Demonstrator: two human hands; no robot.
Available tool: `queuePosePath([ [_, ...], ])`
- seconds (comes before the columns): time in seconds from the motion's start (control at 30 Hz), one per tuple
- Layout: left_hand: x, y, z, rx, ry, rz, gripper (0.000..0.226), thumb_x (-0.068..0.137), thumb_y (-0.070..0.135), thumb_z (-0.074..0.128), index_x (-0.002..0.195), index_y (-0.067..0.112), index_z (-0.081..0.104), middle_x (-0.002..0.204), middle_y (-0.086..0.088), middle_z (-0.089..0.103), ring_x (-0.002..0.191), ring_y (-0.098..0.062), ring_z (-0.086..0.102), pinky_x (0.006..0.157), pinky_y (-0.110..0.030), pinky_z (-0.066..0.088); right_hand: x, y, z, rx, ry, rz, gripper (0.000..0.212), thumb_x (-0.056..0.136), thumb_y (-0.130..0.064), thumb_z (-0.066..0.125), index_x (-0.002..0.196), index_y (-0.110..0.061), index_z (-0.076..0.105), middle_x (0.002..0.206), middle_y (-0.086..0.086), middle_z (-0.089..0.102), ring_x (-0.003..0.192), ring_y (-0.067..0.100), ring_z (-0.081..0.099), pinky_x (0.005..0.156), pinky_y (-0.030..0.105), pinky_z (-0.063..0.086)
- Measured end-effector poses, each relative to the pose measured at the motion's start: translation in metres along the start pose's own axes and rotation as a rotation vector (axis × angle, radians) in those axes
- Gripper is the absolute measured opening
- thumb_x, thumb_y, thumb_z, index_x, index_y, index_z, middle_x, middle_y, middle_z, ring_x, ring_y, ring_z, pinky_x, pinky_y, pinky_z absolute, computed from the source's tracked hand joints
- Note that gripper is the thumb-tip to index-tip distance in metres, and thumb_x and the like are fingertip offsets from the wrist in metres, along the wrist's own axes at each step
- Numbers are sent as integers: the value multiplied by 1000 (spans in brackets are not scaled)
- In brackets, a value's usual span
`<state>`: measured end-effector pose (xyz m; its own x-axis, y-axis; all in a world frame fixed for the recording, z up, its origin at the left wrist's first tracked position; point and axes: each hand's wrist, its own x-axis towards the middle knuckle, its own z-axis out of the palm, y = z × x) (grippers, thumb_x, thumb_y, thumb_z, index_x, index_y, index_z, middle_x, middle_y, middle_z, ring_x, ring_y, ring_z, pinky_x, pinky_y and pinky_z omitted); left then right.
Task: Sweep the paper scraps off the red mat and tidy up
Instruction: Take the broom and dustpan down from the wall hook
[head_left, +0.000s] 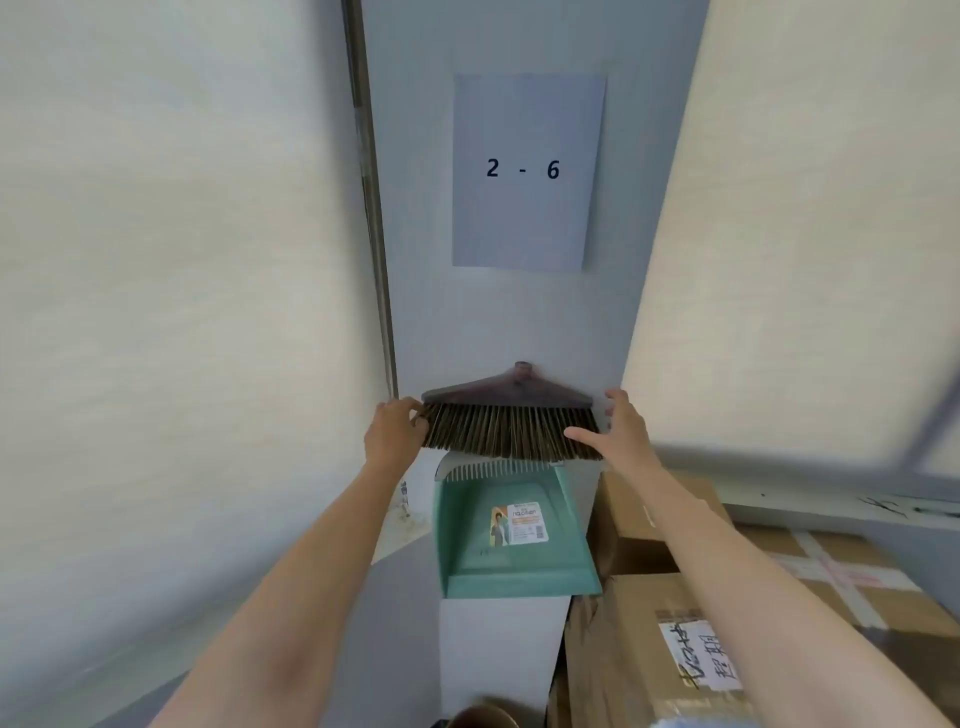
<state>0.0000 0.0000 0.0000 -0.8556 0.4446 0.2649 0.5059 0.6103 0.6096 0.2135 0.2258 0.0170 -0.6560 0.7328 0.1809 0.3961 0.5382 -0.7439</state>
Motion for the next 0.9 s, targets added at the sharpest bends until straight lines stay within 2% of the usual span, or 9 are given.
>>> queuePosePath([
  [0.13, 12, 3, 8, -153, -51, -65, 43, 96, 26, 55, 134, 7, 49, 131, -12, 56, 115, -27, 55, 87, -34, 45, 10, -3, 9, 128, -4, 47, 73, 76, -37, 80, 133, -10, 43, 128, 12, 58, 114, 28, 57, 93, 41, 50],
  [0.23, 20, 4, 16, -281, -90, -98, 44, 96, 27, 57, 132, 4, 47, 129, -12, 58, 113, -27, 57, 87, -35, 49, 17, -5, 17, 157, 29, 40, 54, 83, -32, 75, 124, -8, 51, 112, 3, 59, 100, 17, 54, 82, 29, 44],
  [0.33, 27, 2, 21, -364, -107, -149, 46, 95, 29, 59, 133, 6, 45, 128, -12, 59, 110, -28, 59, 90, -44, 54, 21, -8, 24, 139, 58, 33, 44, 86, -29, 71, 121, -7, 54, 102, -1, 58, 95, 18, 56, 77, 27, 41],
  [0.6, 39, -2, 25, -421, -105, -179, 44, 93, 27, 62, 130, 7, 48, 119, -13, 62, 101, -26, 59, 90, -45, 54, 28, -11, 28, 177, 99, 60, 38, 88, -22, 69, 118, -5, 54, 100, 3, 58, 92, 19, 56, 77, 28, 42],
  [0.8, 39, -12, 23, -414, -46, -158, 37, 89, 30, 67, 120, 12, 55, 106, -1, 65, 102, -24, 62, 96, -45, 49, 28, -16, 25, 192, 104, 45, 40, 88, -21, 69, 120, -3, 53, 103, 3, 57, 95, 19, 54, 78, 26, 37],
  [0.9, 35, -9, 20, -499, -13, -159, 34, 90, 24, 67, 119, 9, 55, 106, -3, 64, 100, -23, 61, 92, -40, 51, 27, -21, 22, 203, 116, 30, 41, 88, -20, 69, 121, -3, 52, 104, 2, 55, 95, 16, 51, 80, 25, 36],
])
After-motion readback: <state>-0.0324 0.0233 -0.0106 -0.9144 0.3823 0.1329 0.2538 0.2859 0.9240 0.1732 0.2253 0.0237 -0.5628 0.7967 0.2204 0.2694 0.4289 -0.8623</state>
